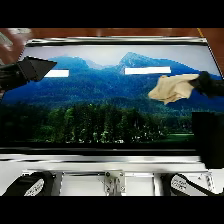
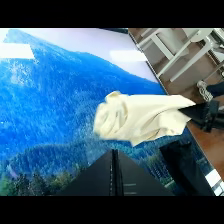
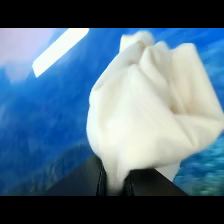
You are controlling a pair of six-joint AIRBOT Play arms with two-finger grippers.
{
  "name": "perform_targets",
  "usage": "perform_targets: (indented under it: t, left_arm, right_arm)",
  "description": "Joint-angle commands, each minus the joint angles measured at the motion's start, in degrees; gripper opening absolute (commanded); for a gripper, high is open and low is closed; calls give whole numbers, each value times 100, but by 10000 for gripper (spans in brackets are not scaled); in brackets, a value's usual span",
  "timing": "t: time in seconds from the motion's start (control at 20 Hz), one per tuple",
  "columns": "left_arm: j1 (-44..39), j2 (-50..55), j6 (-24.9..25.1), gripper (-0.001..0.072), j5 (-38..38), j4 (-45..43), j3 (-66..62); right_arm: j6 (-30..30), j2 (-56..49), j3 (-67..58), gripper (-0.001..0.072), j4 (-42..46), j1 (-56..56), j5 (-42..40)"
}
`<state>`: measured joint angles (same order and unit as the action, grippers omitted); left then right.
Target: Fold the shirts.
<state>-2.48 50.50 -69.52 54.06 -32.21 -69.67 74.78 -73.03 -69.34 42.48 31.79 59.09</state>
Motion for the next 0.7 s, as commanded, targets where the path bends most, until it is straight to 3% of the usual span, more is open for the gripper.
perform_targets:
  t: [0.0, 0.25, 0.45, 0.65]
  left_arm:
    - [-4, -4, -20, 38, 131, 2, 2]
    - [-33, -4, -175, 38, 129, 2, 2]
    - [-256, 35, -170, 38, 127, 2, 2]
    - [-520, 96, -168, 38, 98, 0, 111]
  right_arm:
    - [26, 35, -101, 67, 144, 1318, 289]
    - [15, 35, -101, 67, 1325, 2461, 603]
    - [9, 35, -120, 68, 1191, 3075, 389]
    - [199, 35, -339, 67, 1163, 3397, 887]
